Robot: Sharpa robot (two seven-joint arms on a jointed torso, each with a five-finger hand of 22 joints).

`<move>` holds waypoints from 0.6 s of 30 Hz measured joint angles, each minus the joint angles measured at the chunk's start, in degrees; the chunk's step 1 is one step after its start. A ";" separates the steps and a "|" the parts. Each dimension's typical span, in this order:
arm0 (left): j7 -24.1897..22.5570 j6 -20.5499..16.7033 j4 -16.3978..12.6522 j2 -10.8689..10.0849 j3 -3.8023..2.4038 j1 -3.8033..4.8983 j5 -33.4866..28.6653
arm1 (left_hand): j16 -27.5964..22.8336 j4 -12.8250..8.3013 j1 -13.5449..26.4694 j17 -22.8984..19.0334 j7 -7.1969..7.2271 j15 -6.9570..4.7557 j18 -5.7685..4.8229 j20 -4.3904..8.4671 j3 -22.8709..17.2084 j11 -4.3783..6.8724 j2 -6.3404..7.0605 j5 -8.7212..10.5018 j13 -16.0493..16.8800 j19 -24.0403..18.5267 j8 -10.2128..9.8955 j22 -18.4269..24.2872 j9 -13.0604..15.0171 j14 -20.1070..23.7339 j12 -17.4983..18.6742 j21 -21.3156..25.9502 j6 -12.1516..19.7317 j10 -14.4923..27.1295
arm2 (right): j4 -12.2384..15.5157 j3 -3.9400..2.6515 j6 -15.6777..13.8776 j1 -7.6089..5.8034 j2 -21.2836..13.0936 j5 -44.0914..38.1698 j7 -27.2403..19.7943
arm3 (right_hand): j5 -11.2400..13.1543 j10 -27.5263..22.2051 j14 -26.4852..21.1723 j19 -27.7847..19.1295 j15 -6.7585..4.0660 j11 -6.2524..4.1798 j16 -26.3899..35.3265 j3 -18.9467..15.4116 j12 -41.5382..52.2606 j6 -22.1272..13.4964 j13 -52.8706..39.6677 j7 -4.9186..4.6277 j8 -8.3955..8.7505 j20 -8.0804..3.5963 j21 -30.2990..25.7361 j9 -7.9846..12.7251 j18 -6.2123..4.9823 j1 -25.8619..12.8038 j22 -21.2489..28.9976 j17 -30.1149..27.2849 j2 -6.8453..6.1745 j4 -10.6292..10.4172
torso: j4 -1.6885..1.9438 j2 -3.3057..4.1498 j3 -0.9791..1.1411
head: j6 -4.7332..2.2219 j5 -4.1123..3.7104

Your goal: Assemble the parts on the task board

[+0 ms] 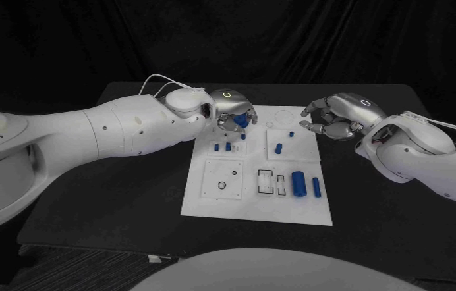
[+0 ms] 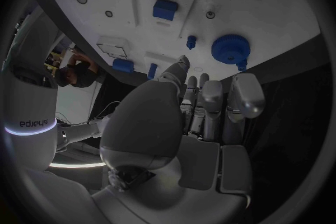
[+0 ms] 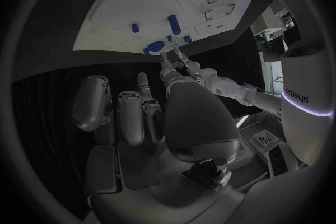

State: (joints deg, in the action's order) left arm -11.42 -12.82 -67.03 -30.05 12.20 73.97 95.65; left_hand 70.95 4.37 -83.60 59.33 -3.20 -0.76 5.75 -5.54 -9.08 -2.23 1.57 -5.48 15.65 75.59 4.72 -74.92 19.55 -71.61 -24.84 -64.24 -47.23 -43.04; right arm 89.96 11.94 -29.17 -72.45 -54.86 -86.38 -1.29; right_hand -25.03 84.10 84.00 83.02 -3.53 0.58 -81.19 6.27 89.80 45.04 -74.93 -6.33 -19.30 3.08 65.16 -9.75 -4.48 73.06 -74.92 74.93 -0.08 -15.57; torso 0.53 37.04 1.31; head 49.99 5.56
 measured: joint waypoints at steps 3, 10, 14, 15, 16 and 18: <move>-0.01 0.33 0.31 0.43 0.00 -0.22 0.29 | 0.28 0.27 0.00 -0.26 -0.57 -0.07 0.01 0.15 -0.48 0.19 0.00 0.00 -0.26 0.24 0.76 0.00 -0.29 -0.07 -0.50 -0.11 -2.10 -1.61 | -0.03 0.00 -0.01 0.00 0.03 0.01 -0.01 | 0.00 0.00 0.00 0.00 0.00 0.00 0.00 0.00 0.00 0.00 0.00 0.00 0.00 0.00 0.00 0.00 0.00 0.00 -0.03 0.00 0.00 0.00 | 0.00 -0.01 0.01 | 0.00 -0.09; -0.01 1.15 0.78 1.00 0.00 -0.93 0.66 | 1.15 0.37 0.52 -0.10 -1.10 -0.06 0.01 0.19 -0.99 0.36 0.52 0.32 0.80 1.02 0.89 0.00 -0.88 -0.88 -2.62 -1.18 -3.80 -4.66 | -0.04 0.00 -0.03 0.00 -0.06 0.02 -0.04 | 0.00 0.00 0.00 0.00 0.00 0.00 0.00 0.00 0.00 0.00 0.01 0.00 0.00 0.00 0.00 0.00 0.00 0.00 -0.02 0.00 0.00 0.00 | 0.00 -0.04 0.14 | 0.00 -0.31; -0.02 1.59 0.91 1.07 0.00 -1.13 0.77 | 1.15 0.53 0.52 -0.15 -1.22 -0.06 0.00 0.19 -1.14 0.37 0.52 0.32 1.15 1.02 0.89 0.01 -0.98 -0.88 -2.95 -1.32 -4.10 -5.05 | -0.03 0.00 -0.03 0.00 -0.10 0.03 -0.05 | 0.00 0.00 0.00 0.00 0.00 0.00 0.00 0.00 0.00 0.00 0.01 0.00 0.00 0.00 0.00 -0.01 0.00 0.00 -0.02 -0.01 0.00 0.00 | 0.00 -0.09 0.21 | 0.00 -0.34; -0.02 1.72 0.96 1.07 0.00 -1.20 0.79 | 1.15 0.53 0.52 -0.20 -1.33 -0.06 0.01 0.19 -1.14 0.38 0.52 0.32 1.22 1.02 0.89 0.01 -1.03 -0.89 -3.09 -1.36 -4.20 -5.29 | -0.02 0.00 -0.04 0.00 -0.10 0.03 -0.05 | 0.00 0.00 0.00 0.00 0.00 0.00 0.00 0.00 0.00 0.00 0.01 0.00 0.00 0.00 0.00 -0.01 0.00 0.00 -0.02 -0.01 0.00 0.00 | 0.00 -0.10 0.21 | 0.00 -0.34; -0.02 1.83 1.01 1.08 0.00 -1.26 0.80 | 1.15 0.53 0.52 -0.26 -1.29 -0.06 0.00 0.19 -1.14 0.31 0.52 0.32 1.34 1.02 0.89 0.01 -1.03 -0.88 -3.11 -1.36 -4.39 -5.37 | -0.02 0.00 -0.04 0.00 -0.10 0.04 -0.06 | 0.00 0.00 0.00 0.00 0.00 0.00 0.00 0.00 0.00 0.00 0.01 0.00 0.00 0.00 0.00 -0.01 0.00 0.00 -0.02 -0.01 0.00 0.00 | 0.00 -0.10 0.21 | 0.00 -0.34; -0.02 2.09 1.08 1.09 0.00 -1.39 0.83 | 1.15 0.64 0.52 -0.38 -1.21 -0.06 0.00 0.19 -1.26 0.45 0.52 0.32 1.48 1.02 0.89 0.01 -1.14 -0.89 -3.49 -1.36 -4.48 -5.54 | -0.02 0.00 -0.04 0.00 -0.10 0.04 -0.06 | 0.00 -0.01 0.00 0.00 0.00 0.01 0.06 0.00 0.00 0.00 0.01 0.00 0.00 0.00 0.00 -0.01 0.00 0.00 -0.02 -0.01 0.00 0.00 | 0.00 -0.12 0.21 | 0.00 -0.32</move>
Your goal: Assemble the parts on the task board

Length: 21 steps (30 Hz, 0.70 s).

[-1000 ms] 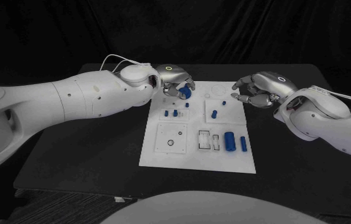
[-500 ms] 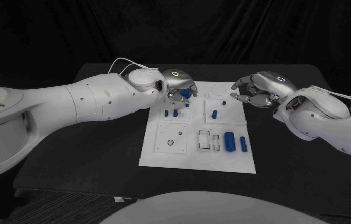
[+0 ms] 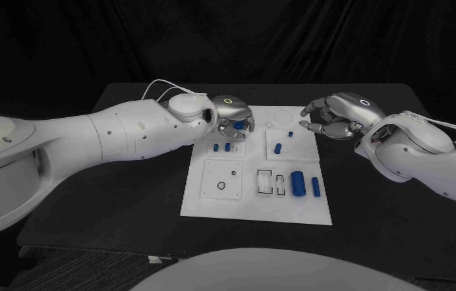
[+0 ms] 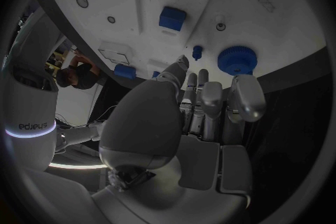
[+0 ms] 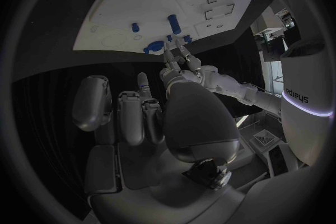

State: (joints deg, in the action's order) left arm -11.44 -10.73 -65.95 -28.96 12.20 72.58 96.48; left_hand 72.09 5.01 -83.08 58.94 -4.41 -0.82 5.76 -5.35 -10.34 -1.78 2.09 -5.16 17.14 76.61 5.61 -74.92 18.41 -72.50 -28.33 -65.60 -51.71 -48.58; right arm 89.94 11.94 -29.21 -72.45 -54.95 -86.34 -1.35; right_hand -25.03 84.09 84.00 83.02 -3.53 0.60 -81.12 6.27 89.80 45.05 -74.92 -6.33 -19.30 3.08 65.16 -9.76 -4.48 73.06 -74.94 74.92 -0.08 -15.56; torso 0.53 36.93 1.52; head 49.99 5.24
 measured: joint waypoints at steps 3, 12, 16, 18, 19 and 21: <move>0.00 0.43 0.19 0.08 0.00 -0.15 0.04 | 0.00 0.06 0.00 -0.38 0.00 0.00 0.00 0.21 -0.38 -0.12 0.00 -1.02 0.04 0.21 0.00 0.00 -0.24 0.00 -0.01 0.00 0.00 -0.23 | -0.02 0.00 0.00 0.00 0.02 0.01 -0.01 | 0.00 -0.20 0.00 0.00 0.00 0.20 0.16 0.00 0.00 0.00 0.00 0.00 0.00 0.00 0.00 0.00 0.00 0.00 0.00 0.00 0.00 0.00 | -0.01 -0.01 -0.02 | 0.00 0.01; 0.09 1.22 1.64 0.76 -0.01 -0.77 0.11 | 0.00 0.25 0.08 -1.47 -0.21 0.20 -0.01 0.00 -3.40 -0.34 0.53 -3.55 -3.06 0.41 -0.74 0.00 -1.56 -0.61 5.37 0.01 -0.61 -0.69 | -0.08 0.00 0.00 0.02 0.06 0.01 -0.03 | 0.00 -0.20 0.00 0.00 0.00 0.20 0.16 0.00 0.00 0.00 0.00 0.00 0.00 0.00 0.00 0.00 0.00 0.00 0.01 0.00 0.00 0.00 | 0.00 -0.01 -0.07 | 0.00 -0.16; 0.11 1.33 2.28 1.14 -0.01 -0.98 0.12 | 0.00 0.37 0.38 -1.99 0.00 -0.01 -0.01 0.00 -4.49 -0.37 0.83 -4.07 -4.04 0.41 -1.12 0.00 -2.04 -0.82 6.94 0.01 -0.81 -1.06 | -0.08 0.00 0.01 0.03 0.04 0.02 -0.04 | 0.00 -0.20 0.00 0.00 0.00 0.20 0.16 0.00 0.00 0.00 0.00 0.00 0.00 0.00 0.00 0.00 0.00 0.00 0.01 -0.01 0.00 0.00 | 0.03 0.01 -0.07 | 0.00 -0.23; 0.11 1.36 2.48 1.28 -0.01 -1.04 0.13 | 0.00 0.44 0.38 -2.10 -0.21 -0.01 -0.01 0.00 -4.71 -0.37 0.83 -4.21 -4.29 0.41 -1.12 0.00 -2.13 -0.82 7.32 0.02 -1.02 -1.06 | -0.08 0.00 0.01 0.03 0.02 0.02 -0.04 | 0.00 -0.20 0.00 0.00 0.00 0.20 0.16 0.00 0.00 0.00 0.00 0.00 0.00 0.00 0.00 -0.01 0.00 0.00 0.01 -0.01 0.00 0.00 | 0.04 0.02 -0.07 | 0.00 -0.24; 0.11 1.38 2.58 1.35 -0.01 -1.07 0.13 | 0.00 0.44 0.38 -2.16 -0.21 -0.01 -0.01 0.00 -4.71 -0.37 0.83 -4.21 -4.41 0.41 -1.12 0.00 -2.13 -0.82 7.32 0.02 -1.02 -1.06 | -0.07 0.00 0.01 0.03 0.02 0.02 -0.04 | 0.00 -0.20 0.00 0.00 0.00 0.20 0.15 0.00 0.00 0.00 0.00 0.00 0.00 0.00 0.00 -0.01 0.00 0.00 0.01 -0.01 0.00 0.00 | 0.05 0.02 -0.07 | 0.00 -0.25; 0.11 1.40 2.84 1.52 -0.01 -1.17 0.14 | 0.00 0.21 0.15 -2.17 0.01 -0.01 -0.01 0.22 -5.29 -0.34 1.06 -4.49 -4.78 0.62 -1.38 0.00 -2.34 -0.82 7.94 0.02 -1.24 -1.45 | -0.06 0.00 0.01 0.03 0.01 0.03 -0.04 | 0.00 -0.20 0.00 0.00 0.00 0.20 0.15 0.00 0.00 0.00 0.00 0.00 0.00 0.00 0.00 0.04 0.00 0.00 0.01 -0.01 0.00 0.00 | 0.05 0.02 -0.07 | 0.00 -0.25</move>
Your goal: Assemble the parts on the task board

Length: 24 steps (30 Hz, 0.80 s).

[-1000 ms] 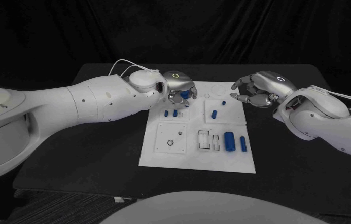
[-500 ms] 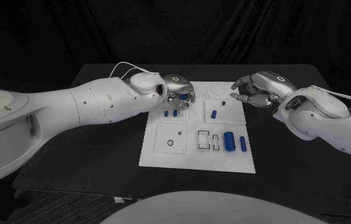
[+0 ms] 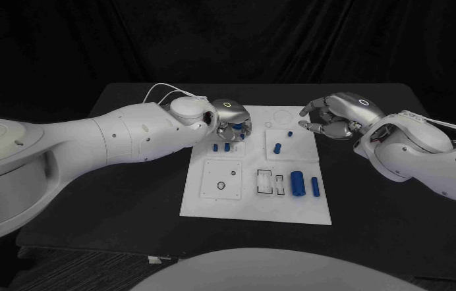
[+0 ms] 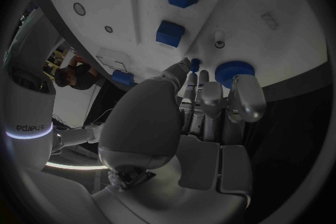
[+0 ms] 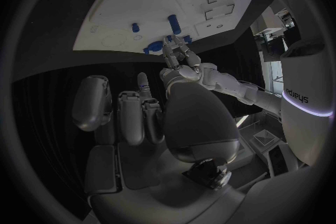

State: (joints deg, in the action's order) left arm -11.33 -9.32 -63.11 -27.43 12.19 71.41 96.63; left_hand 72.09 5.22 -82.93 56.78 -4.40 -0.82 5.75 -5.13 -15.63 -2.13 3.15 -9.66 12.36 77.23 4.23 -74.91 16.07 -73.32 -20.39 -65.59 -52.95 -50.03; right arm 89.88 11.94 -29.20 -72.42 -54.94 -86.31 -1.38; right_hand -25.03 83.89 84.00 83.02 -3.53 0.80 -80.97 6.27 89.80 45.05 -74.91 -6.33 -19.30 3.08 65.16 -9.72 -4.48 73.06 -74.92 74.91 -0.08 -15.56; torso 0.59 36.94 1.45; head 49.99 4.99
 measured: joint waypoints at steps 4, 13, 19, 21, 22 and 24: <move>0.00 0.03 0.48 0.30 0.00 -0.18 0.01 | 0.00 -0.08 0.00 -0.32 -0.11 0.00 0.00 0.00 -0.53 -0.01 0.00 -0.10 -0.45 0.00 -0.02 0.00 -0.21 0.00 0.61 0.00 -0.31 0.00 | 0.02 0.00 0.00 0.01 0.00 0.00 0.00 | 0.00 0.00 0.00 0.00 0.00 0.00 0.00 0.00 0.00 0.00 0.00 0.00 0.00 0.00 0.00 0.00 0.00 0.00 0.00 0.00 0.00 0.00 | -0.03 0.00 -0.02 | 0.00 0.00; -0.29 -0.46 1.30 0.72 -0.05 -0.53 0.02 | 0.46 -0.81 0.00 0.16 0.11 -0.61 -0.01 0.39 -2.52 0.47 0.00 -0.73 -1.43 1.02 1.55 0.00 -0.01 -1.03 1.11 -1.21 -5.46 -5.54 | 0.02 0.00 0.00 0.02 -0.01 0.01 0.00 | 0.00 0.00 0.00 0.00 0.00 0.00 0.00 0.00 0.00 0.11 0.00 -0.11 0.00 0.00 0.00 0.00 0.00 0.00 0.01 0.00 0.00 0.00 | -0.09 -0.01 0.00 | 0.00 -0.04; -1.16 -2.19 1.49 0.74 -0.01 -0.79 0.02 | 1.61 -1.93 -0.69 1.43 -0.41 -0.73 -0.96 0.59 -3.45 0.54 0.05 -1.51 -1.56 2.24 2.09 0.01 0.31 -2.78 0.86 -3.21 -7.77 -10.66 | 0.03 0.00 0.00 0.04 -0.01 0.01 -0.01 | 0.00 0.00 0.00 0.00 0.00 0.00 0.00 0.00 0.00 0.21 0.00 -0.21 0.00 0.00 0.00 -0.01 0.00 0.00 0.01 0.00 0.00 0.00 | -0.05 -0.01 0.03 | 0.00 -0.09; -1.54 -3.04 1.40 0.61 -0.01 -0.84 0.03 | 2.01 -2.71 -1.24 2.03 -0.51 -0.86 -0.96 0.78 -3.45 -0.15 0.30 -1.98 -1.56 2.83 2.54 0.01 0.32 -4.02 0.86 -3.86 -8.94 -11.63 | 0.03 0.00 0.00 0.05 -0.01 0.01 -0.02 | 0.00 0.00 0.13 0.00 0.13 0.00 0.00 0.09 0.00 0.21 0.00 -0.21 0.00 0.00 -0.17 -0.01 0.00 0.00 0.01 -0.01 0.00 -0.09 | -0.05 -0.01 0.03 | 0.00 -0.09; -1.72 -3.51 1.28 0.48 -0.01 -0.84 0.03 | 2.01 -2.80 -1.31 2.17 -0.55 -0.86 -0.96 0.81 -3.53 -0.33 0.23 -1.99 -1.57 2.86 2.54 0.01 0.32 -4.25 0.86 -3.98 -9.12 -11.82 | 0.03 0.00 0.00 0.06 -0.01 0.02 -0.02 | 0.00 0.00 0.16 0.00 0.16 0.00 0.00 0.16 0.00 0.21 0.00 -0.21 0.00 0.00 -0.26 -0.01 0.00 0.00 0.01 0.00 0.00 -0.16 | -0.04 -0.01 0.03 | 0.00 -0.09; -2.10 -4.68 0.71 -0.07 -0.01 -0.85 0.04 | 2.01 -2.80 -1.39 2.35 -0.63 -0.93 -0.96 0.96 -3.53 -0.53 0.15 -1.98 -1.70 3.01 2.54 0.00 0.32 -4.42 0.87 -4.39 -9.20 -12.02 | 0.03 0.00 0.00 0.08 -0.02 0.03 -0.03 | 0.00 0.00 0.00 0.00 0.32 0.00 0.00 0.16 0.00 0.21 0.00 -0.21 0.00 0.00 -0.27 -0.01 0.00 0.00 0.01 -0.01 0.00 -0.16 | -0.03 -0.01 0.03 | 0.00 -0.09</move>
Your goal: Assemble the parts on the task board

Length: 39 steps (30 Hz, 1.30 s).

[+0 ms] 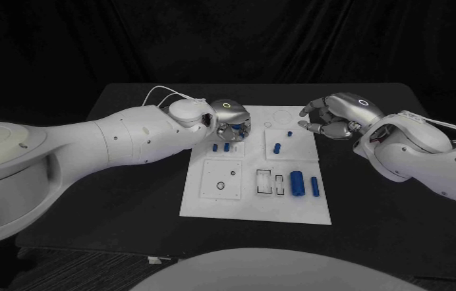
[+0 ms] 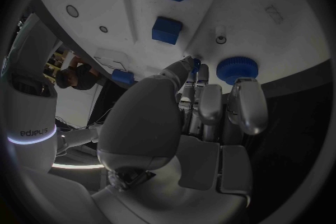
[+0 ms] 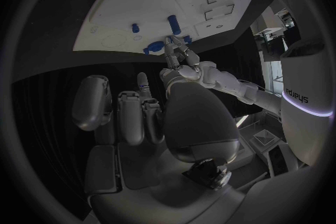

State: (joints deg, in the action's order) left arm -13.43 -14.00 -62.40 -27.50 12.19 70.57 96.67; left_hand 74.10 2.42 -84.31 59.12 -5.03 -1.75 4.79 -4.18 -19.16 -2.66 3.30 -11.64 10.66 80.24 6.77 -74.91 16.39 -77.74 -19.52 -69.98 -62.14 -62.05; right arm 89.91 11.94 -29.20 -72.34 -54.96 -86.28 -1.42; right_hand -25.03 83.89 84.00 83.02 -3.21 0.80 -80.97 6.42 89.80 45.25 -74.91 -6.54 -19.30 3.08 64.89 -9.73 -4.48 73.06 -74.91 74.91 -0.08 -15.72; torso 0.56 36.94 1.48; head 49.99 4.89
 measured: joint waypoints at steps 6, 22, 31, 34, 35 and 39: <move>-0.80 -2.76 -3.86 -3.33 0.00 0.18 0.02 | -0.89 0.00 0.00 -1.47 -0.39 0.01 0.00 -0.15 0.00 0.50 0.00 1.74 -1.20 0.25 -1.26 0.00 -0.73 -0.59 2.90 0.70 0.48 -1.12 | 0.07 0.00 0.00 0.03 -0.15 0.08 -0.02 | 0.00 0.00 -0.05 0.00 0.05 0.00 0.00 0.00 0.00 0.00 0.00 0.00 0.00 0.00 0.00 0.00 0.00 0.00 0.00 0.00 0.00 0.00 | 0.01 0.00 0.00 | 0.00 -0.34; -1.31 -2.65 -9.78 -9.76 -0.03 4.09 0.05 | -2.71 0.70 -0.23 -4.24 0.01 -0.29 0.01 -0.15 -1.08 0.70 -0.23 5.14 -3.37 -1.21 -2.94 0.00 -2.22 0.55 7.41 3.58 1.87 -0.48 | 0.01 0.00 0.11 0.14 -0.16 0.25 -0.02 | 0.00 0.00 -0.05 0.00 0.05 0.00 0.00 0.00 0.00 0.21 0.00 0.21 0.00 0.00 0.00 -0.01 0.00 0.00 -0.01 0.00 0.00 0.00 | 0.08 -0.04 0.05 | 0.00 -0.07; -1.28 -0.99 -8.98 -10.22 -0.01 3.83 0.06 | -3.11 0.92 -0.23 -4.69 0.08 -0.29 0.02 0.06 -1.18 0.90 -0.23 5.72 -3.64 -1.42 -2.94 0.00 -2.46 0.97 8.05 4.24 2.19 -0.28 | -0.04 0.00 0.21 0.56 -0.20 0.27 -0.03 | 0.00 0.00 -0.05 0.00 0.05 0.00 0.00 0.00 0.00 0.21 0.00 0.21 0.00 0.00 0.00 -0.01 0.00 0.00 -0.04 0.00 0.00 0.00 | 0.08 -0.03 0.13 | 0.00 0.13; -1.20 -0.54 -8.37 -10.09 -0.01 3.58 0.06 | -3.11 0.92 -0.22 -4.75 0.00 -0.29 0.02 -0.14 -1.18 0.90 -0.22 5.81 -3.69 -1.62 -2.94 0.00 -2.49 0.97 8.05 4.24 2.27 -0.28 | -0.05 0.00 0.26 0.65 -0.19 0.28 -0.03 | 0.00 0.00 -0.05 0.00 0.04 0.00 0.00 0.00 0.00 0.21 0.00 0.21 0.00 0.00 0.00 0.02 0.00 0.00 -0.03 0.00 0.00 0.00 | 0.10 0.01 0.07 | 0.00 0.24; -1.18 -0.43 -8.15 -10.02 -0.01 3.49 0.06 | -3.11 0.92 -0.21 -4.78 0.00 -0.29 0.02 -0.14 -1.18 0.90 -0.22 5.81 -3.69 -1.62 -2.94 0.00 -2.49 0.97 8.05 4.24 2.27 -0.28 | -0.06 0.00 0.27 0.68 -0.19 0.29 -0.04 | 0.00 0.00 -0.05 0.00 0.05 0.00 0.00 0.00 0.00 0.21 0.00 0.21 0.00 0.00 0.00 0.04 0.00 0.00 -0.03 0.00 0.00 0.00 | 0.11 0.01 0.04 | 0.00 0.27; -1.04 0.03 -7.36 -9.76 0.00 3.14 0.07 | -3.11 1.08 0.03 -4.78 0.00 -0.29 0.02 -0.14 -1.01 0.90 0.02 5.81 -3.69 -1.61 -2.94 0.00 -2.49 0.97 8.05 4.24 2.27 -0.29 | -0.09 0.00 0.32 0.77 -0.17 0.30 -0.04 | 0.00 0.00 -0.05 0.00 0.05 0.00 0.00 0.00 0.00 0.21 0.00 0.21 0.00 0.00 0.00 0.04 -0.01 0.00 -0.03 0.00 0.00 0.00 | 0.13 0.01 -0.06 | 0.00 0.31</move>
State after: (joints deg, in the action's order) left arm -14.47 -13.97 -69.76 -37.26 12.19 73.71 96.73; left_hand 70.99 3.49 -84.28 54.35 -5.03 -2.05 4.81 -4.31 -20.17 -1.76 3.31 -5.83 6.96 78.62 3.83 -74.90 13.91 -76.77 -11.47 -65.74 -59.87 -62.34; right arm 89.81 11.94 -28.88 -71.57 -55.13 -85.98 -1.46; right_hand -25.03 83.89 83.95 83.02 -3.16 0.80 -80.97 6.42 89.80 45.46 -74.90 -6.33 -19.30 3.08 64.90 -9.69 -4.49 73.06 -74.94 74.90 -0.08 -15.72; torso 0.69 36.94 1.42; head 49.99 5.21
